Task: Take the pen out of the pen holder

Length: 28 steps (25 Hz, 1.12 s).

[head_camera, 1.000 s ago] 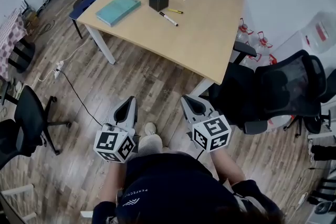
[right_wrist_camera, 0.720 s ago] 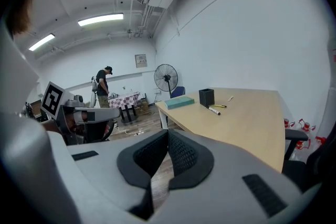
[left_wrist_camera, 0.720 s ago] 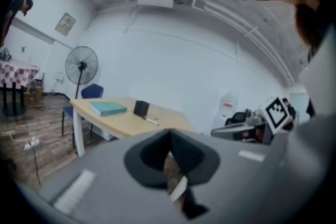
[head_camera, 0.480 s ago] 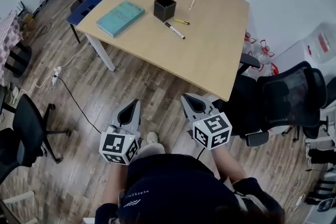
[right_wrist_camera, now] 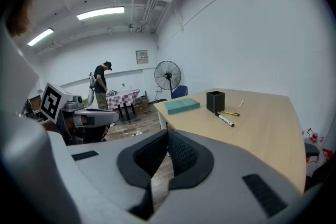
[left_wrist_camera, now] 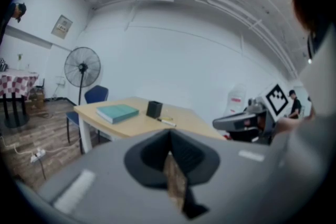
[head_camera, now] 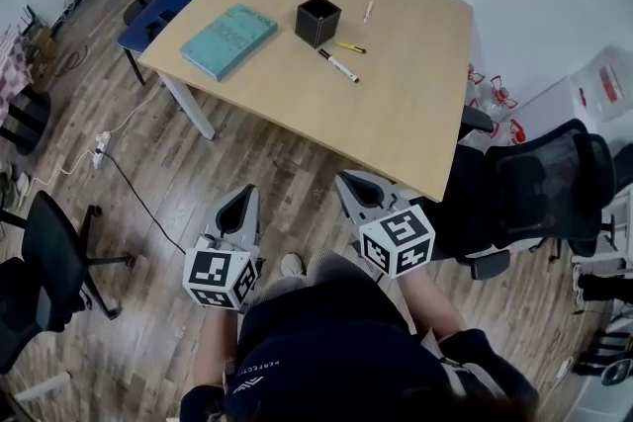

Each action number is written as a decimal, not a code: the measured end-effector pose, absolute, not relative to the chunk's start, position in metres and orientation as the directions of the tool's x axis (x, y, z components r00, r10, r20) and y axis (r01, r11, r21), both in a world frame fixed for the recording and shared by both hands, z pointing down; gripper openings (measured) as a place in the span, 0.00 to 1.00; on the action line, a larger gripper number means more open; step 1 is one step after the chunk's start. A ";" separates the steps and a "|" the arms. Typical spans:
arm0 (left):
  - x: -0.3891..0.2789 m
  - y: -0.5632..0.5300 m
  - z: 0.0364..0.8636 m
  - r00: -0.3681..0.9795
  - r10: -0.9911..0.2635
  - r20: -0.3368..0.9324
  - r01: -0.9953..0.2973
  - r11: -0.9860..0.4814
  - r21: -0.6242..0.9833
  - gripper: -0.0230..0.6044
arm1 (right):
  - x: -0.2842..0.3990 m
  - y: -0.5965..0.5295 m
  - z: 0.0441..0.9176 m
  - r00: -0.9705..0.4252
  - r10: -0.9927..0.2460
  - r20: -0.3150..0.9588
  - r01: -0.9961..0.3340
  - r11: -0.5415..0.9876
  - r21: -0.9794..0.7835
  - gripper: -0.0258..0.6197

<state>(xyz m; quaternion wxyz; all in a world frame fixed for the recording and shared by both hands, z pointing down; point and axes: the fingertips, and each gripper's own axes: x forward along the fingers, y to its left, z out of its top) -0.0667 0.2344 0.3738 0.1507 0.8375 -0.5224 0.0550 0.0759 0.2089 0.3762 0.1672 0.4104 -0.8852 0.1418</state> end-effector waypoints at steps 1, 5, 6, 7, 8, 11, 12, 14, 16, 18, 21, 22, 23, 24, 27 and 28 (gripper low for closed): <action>-0.067 0.232 0.375 0.452 -0.856 0.250 -0.889 -0.412 0.199 0.04 | 0.074 0.207 0.377 -0.606 -0.678 0.416 -0.774 0.623 -0.113 0.04; -0.073 0.217 0.378 0.458 -0.850 0.260 -0.886 -0.414 0.207 0.04 | 0.067 0.194 0.378 -0.605 -0.670 0.429 -0.770 0.629 -0.105 0.04; -0.074 0.211 0.379 0.460 -0.848 0.262 -0.885 -0.416 0.209 0.04 | 0.065 0.190 0.379 -0.607 -0.667 0.433 -0.768 0.632 -0.103 0.04; -0.075 0.206 0.379 0.464 -0.846 0.262 -0.883 -0.418 0.212 0.04 | 0.064 0.185 0.379 -0.607 -0.664 0.436 -0.766 0.635 -0.100 0.04; -0.075 0.200 0.379 0.470 -0.843 0.261 -0.880 -0.423 0.215 0.04 | 0.063 0.180 0.379 -0.607 -0.663 0.438 -0.765 0.636 -0.099 0.04; -0.073 0.181 0.379 0.501 -0.828 0.252 -0.862 -0.452 0.228 0.04 | 0.059 0.161 0.381 -0.610 -0.663 0.435 -0.764 0.638 -0.099 0.04; -0.073 0.173 0.380 0.510 -0.823 0.251 -0.857 -0.461 0.231 0.04 | 0.057 0.152 0.381 -0.612 -0.663 0.431 -0.762 0.640 -0.099 0.04; -0.075 0.155 0.380 0.514 -0.818 0.259 -0.855 -0.467 0.225 0.04 | 0.052 0.132 0.382 -0.615 -0.663 0.426 -0.760 0.642 -0.099 0.04; -0.079 0.136 0.380 0.510 -0.816 0.274 -0.859 -0.465 0.214 0.04 | 0.048 0.110 0.383 -0.615 -0.663 0.427 -0.762 0.640 -0.103 0.04; -0.081 0.119 0.378 0.516 -0.808 0.285 -0.856 -0.472 0.211 0.04 | 0.044 0.089 0.382 -0.615 -0.664 0.426 -0.764 0.636 -0.111 0.04; -0.087 0.091 0.377 0.521 -0.801 0.295 -0.854 -0.483 0.197 0.04 | 0.035 0.062 0.381 -0.621 -0.659 0.425 -0.760 0.638 -0.122 0.04; -0.088 0.082 0.376 0.520 -0.801 0.296 -0.854 -0.483 0.193 0.04 | 0.032 0.054 0.381 -0.627 -0.652 0.427 -0.755 0.644 -0.124 0.04; -0.089 0.075 0.374 0.521 -0.802 0.294 -0.854 -0.484 0.192 0.04 | 0.029 0.049 0.381 -0.633 -0.644 0.429 -0.748 0.651 -0.127 0.04; -0.090 0.069 0.372 0.522 -0.801 0.293 -0.853 -0.487 0.189 0.04 | 0.026 0.043 0.379 -0.640 -0.637 0.430 -0.742 0.658 -0.128 0.04; -0.091 0.049 0.372 0.527 -0.794 0.302 -0.850 -0.498 0.173 0.04 | 0.023 0.026 0.376 -0.644 -0.634 0.428 -0.738 0.662 -0.130 0.04; -0.090 0.042 0.372 0.530 -0.791 0.305 -0.848 -0.502 0.172 0.04 | 0.023 0.020 0.376 -0.642 -0.636 0.428 -0.741 0.659 -0.132 0.04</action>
